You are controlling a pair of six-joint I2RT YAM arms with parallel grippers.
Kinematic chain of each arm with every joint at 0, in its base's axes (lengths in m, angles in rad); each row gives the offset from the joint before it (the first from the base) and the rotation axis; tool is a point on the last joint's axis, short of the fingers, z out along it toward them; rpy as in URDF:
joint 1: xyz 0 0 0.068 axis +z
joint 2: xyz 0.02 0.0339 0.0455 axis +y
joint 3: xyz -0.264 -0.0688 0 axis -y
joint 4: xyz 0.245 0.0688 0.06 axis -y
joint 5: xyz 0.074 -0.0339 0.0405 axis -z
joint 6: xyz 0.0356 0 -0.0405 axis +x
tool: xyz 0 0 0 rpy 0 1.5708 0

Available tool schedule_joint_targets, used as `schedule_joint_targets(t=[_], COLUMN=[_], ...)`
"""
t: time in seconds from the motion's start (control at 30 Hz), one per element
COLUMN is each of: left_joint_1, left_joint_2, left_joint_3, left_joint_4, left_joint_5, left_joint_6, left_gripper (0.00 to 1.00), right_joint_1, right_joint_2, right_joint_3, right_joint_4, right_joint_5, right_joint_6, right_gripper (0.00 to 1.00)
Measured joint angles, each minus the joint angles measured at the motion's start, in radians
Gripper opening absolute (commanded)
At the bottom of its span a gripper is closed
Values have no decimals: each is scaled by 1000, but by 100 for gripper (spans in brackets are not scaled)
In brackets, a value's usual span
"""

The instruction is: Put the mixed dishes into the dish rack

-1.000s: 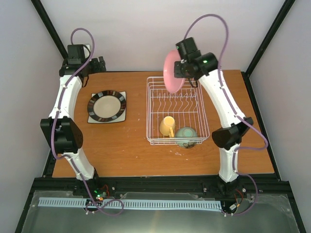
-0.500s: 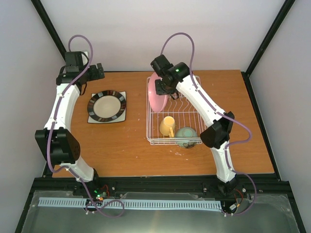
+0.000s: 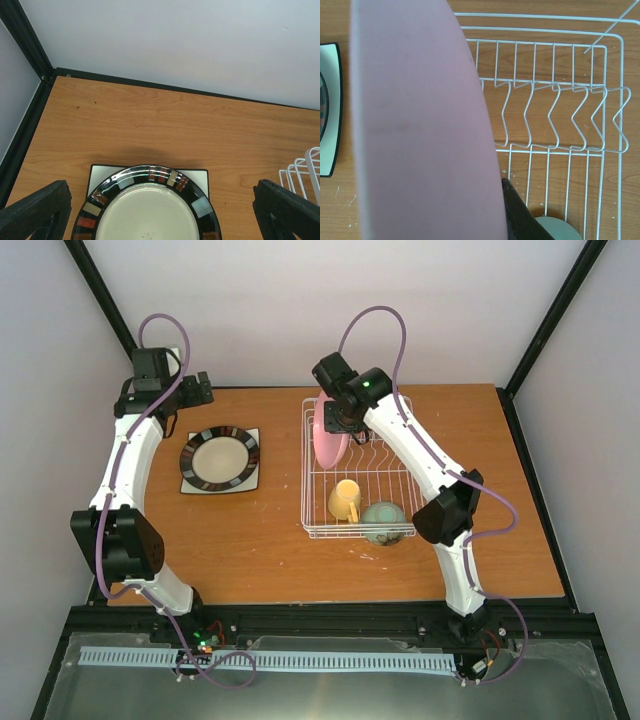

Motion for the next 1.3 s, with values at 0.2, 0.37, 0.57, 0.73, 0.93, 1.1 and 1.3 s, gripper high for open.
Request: schedule_joint_targets(t=[0.2,0.37,0.57,0.73,0.93,1.1,1.3], left_joint_1=[0,0,0,0,0,0,0], left_joint_2=[-6,-10,-10,-11,-11,-11,-11], left_joint_3=[-13,-18,-18,-19,-32,-51,-54], left_joint_4=[0,0,0,0,1,2,2], left_joint_5=[-8,-10,-10,-10,-9,-10,-10], left_joint_6=[4,6,6,7,7,6,6], left_gripper=[100,100,100,100,100,100,100], right_joint_1=[-4,-8,-9,-9,-9,-9,-8], right_joint_2=[2,25,79,108,116,127,127], right_joint_3=[0,0,2,3,11,12,12], right_joint_4=[0,0,-14,-23,-21,5,30], right_joint_5=[2,1,0,-6,-28,-67,-93], right_joint_6=[18,26,25,21,8,-10,-26], right_gripper=[3,3,3,3,24,43,54])
